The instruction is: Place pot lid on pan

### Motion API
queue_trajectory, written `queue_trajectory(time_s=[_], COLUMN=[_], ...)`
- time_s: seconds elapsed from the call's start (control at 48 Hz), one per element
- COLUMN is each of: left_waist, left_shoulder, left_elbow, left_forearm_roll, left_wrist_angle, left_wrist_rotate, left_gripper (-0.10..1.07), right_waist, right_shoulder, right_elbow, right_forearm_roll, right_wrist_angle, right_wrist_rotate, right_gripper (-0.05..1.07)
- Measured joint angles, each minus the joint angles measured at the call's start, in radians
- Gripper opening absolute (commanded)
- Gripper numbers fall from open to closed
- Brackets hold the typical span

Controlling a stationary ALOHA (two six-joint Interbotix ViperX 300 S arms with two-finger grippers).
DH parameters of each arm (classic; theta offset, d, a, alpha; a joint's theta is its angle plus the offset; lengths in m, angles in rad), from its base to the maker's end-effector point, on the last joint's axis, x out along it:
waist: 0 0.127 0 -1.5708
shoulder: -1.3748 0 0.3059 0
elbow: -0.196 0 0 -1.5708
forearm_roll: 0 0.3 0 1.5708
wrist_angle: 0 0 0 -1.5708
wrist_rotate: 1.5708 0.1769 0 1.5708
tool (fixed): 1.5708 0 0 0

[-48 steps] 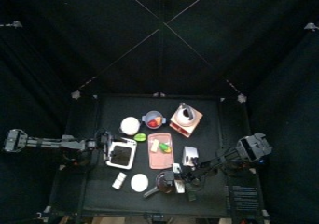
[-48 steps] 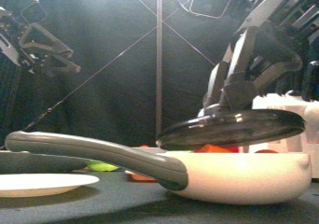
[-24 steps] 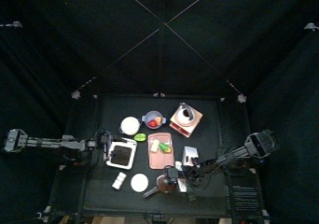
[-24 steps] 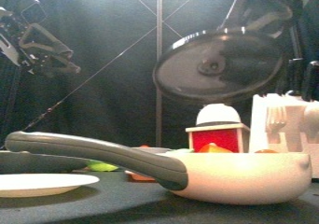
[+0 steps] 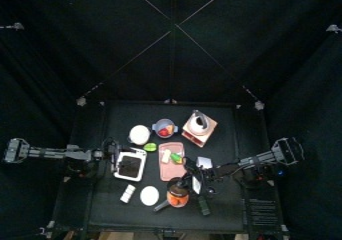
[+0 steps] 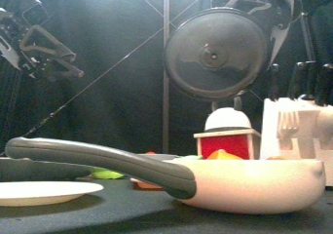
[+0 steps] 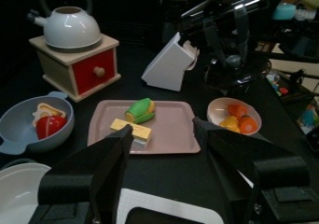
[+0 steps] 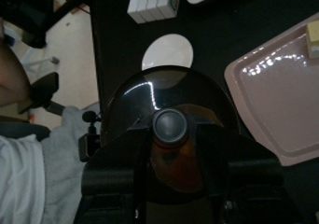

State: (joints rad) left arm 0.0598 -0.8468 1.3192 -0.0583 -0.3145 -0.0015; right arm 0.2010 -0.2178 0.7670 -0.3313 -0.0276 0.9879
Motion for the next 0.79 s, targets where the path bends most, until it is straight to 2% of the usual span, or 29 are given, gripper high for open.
queue_trajectory(time_s=[0.104,0.208,0.396,0.542,0.792], left_waist=[0.0,0.002,0.0,0.0,0.0], left_shoulder=[0.0,-0.002,0.0,-0.002,0.0], left_elbow=[0.0,0.0,0.0,0.0,0.0], left_forearm_roll=[0.0,-0.002,-0.002,-0.008,-0.009], left_wrist_angle=[0.008,0.014,0.017,0.017,0.02], left_wrist_rotate=[0.0,0.0,0.0,0.0,0.0], left_gripper=[0.9,0.9,0.9,0.9,0.9], right_waist=[-0.014,-0.029,-0.049,-0.054,-0.052], right_shoulder=[-0.006,-0.017,-0.084,-0.115,-0.118], right_elbow=[0.009,0.009,-0.026,-0.067,-0.176], right_forearm_roll=[0.002,0.035,0.078,0.044,-0.055], right_wrist_angle=[-0.018,0.029,0.227,0.325,0.581], right_wrist_rotate=[0.002,0.002,0.003,0.006,0.025], right_gripper=[0.63,0.63,0.63,0.63,0.63])
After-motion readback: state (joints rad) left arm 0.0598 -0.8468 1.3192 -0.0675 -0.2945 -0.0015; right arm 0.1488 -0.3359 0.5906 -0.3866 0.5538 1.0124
